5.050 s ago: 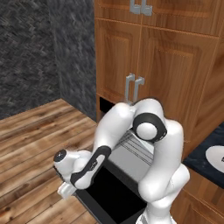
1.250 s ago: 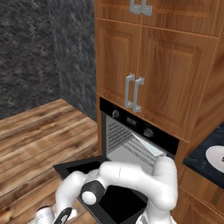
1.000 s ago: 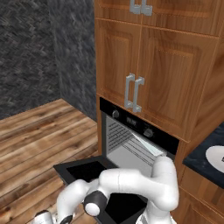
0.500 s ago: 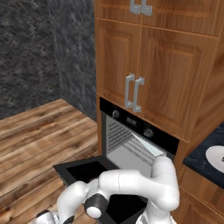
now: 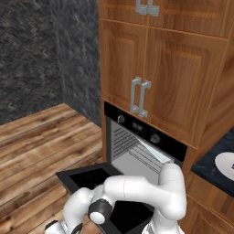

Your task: Take the baked cake out of the oven and place it on the plate for cooling. Then close the oven door.

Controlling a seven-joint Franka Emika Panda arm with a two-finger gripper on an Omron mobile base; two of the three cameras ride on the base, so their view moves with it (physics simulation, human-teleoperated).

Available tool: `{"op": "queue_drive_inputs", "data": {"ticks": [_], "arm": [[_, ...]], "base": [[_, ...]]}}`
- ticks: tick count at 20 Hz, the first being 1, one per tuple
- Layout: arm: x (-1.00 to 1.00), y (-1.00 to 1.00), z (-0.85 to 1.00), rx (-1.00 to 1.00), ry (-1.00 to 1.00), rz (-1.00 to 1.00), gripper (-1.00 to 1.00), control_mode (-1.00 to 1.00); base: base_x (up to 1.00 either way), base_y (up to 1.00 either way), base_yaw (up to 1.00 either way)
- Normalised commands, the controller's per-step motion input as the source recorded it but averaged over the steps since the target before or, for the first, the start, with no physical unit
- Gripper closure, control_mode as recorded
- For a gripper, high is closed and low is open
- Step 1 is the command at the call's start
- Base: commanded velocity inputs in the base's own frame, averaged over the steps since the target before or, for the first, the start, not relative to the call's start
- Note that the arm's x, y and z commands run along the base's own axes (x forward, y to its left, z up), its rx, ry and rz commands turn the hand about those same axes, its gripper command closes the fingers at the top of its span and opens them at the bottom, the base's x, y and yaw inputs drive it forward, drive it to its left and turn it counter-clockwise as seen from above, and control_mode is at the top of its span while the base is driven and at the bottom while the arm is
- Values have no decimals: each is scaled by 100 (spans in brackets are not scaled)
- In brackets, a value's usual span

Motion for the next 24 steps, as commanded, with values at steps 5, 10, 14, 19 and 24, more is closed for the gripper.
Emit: {"op": "queue_drive_inputs", "data": {"ticks": [5,10,14,19,24], "arm": [[22,1,-53,-27,0,-3,-100,-100],[24,0,-41,-26,0,-4,-100,-100],[33,0,-9,-22,0,-6,-100,-100],[40,-4,4,-23,-9,-12,-100,-100],[44,-17,28,-22,-16,-15,-100,-100]], "base": [[0,0,0],[0,0,0],[0,0,0],[0,0,0],[0,0,0]]}}
